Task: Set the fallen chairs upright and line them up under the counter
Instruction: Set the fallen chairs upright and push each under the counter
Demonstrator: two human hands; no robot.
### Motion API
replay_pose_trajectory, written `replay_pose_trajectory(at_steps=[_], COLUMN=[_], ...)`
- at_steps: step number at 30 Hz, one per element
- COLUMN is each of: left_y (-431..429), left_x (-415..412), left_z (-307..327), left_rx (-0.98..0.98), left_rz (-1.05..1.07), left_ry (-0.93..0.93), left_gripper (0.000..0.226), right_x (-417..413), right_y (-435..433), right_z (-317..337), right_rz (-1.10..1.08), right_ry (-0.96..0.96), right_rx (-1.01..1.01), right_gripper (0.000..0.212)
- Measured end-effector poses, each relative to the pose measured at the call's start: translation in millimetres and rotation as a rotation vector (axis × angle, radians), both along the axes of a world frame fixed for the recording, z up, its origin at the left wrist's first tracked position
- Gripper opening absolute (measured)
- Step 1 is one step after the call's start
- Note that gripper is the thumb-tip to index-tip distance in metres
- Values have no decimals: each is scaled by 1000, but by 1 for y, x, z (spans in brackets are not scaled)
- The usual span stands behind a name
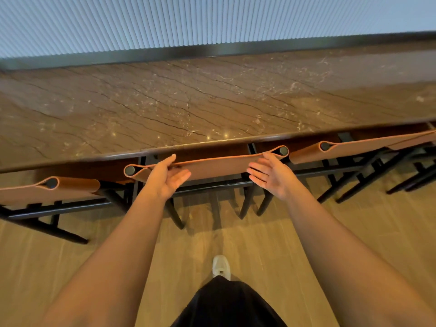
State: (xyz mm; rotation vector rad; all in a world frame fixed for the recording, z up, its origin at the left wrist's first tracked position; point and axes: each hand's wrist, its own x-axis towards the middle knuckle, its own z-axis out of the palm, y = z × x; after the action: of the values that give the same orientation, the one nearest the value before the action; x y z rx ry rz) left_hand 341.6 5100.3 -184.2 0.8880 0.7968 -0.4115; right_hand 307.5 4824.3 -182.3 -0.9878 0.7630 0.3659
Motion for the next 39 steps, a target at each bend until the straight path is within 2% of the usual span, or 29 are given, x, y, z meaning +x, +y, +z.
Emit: replay_pose_trajectory(at_steps=[2,5,8,12,17,21,28,35,39], left_y=[-2,-10,-23,-40,-71,-103,-199,-316,-367], left_x=[-14,-38,-65,-94,-114,-120,-129,-141,-149], left_z=[4,16,28,39,52,62,64,61,56], left_rx=[9,2,21,74,141,177,154,106,102], left_rz=[-53,-78,-172,-296,-456,-569,-629,-607,-609], left_ry=[-32,-71,-131,-208,-283,-334,-313,-273,-247], left_gripper=[48,52,45,30,38,39,45,41,37], right_x=[-20,-51,-85,-121,-160,-180,-199,-212,-212], right_y=[-1,2,7,6,-17,-52,-138,-244,-292], right_z=[7,18,26,39,56,66,71,71,64], right_rz=[-3,-41,-65,-116,-160,-182,-225,-232,-209], right_ry=[-31,-70,-97,-119,-143,-124,-125,-127,-132], right_rx=[-7,-13,-34,-108,-257,-377,-344,-328,-324], right_gripper=[43,40,35,38,38,31,32,27,31])
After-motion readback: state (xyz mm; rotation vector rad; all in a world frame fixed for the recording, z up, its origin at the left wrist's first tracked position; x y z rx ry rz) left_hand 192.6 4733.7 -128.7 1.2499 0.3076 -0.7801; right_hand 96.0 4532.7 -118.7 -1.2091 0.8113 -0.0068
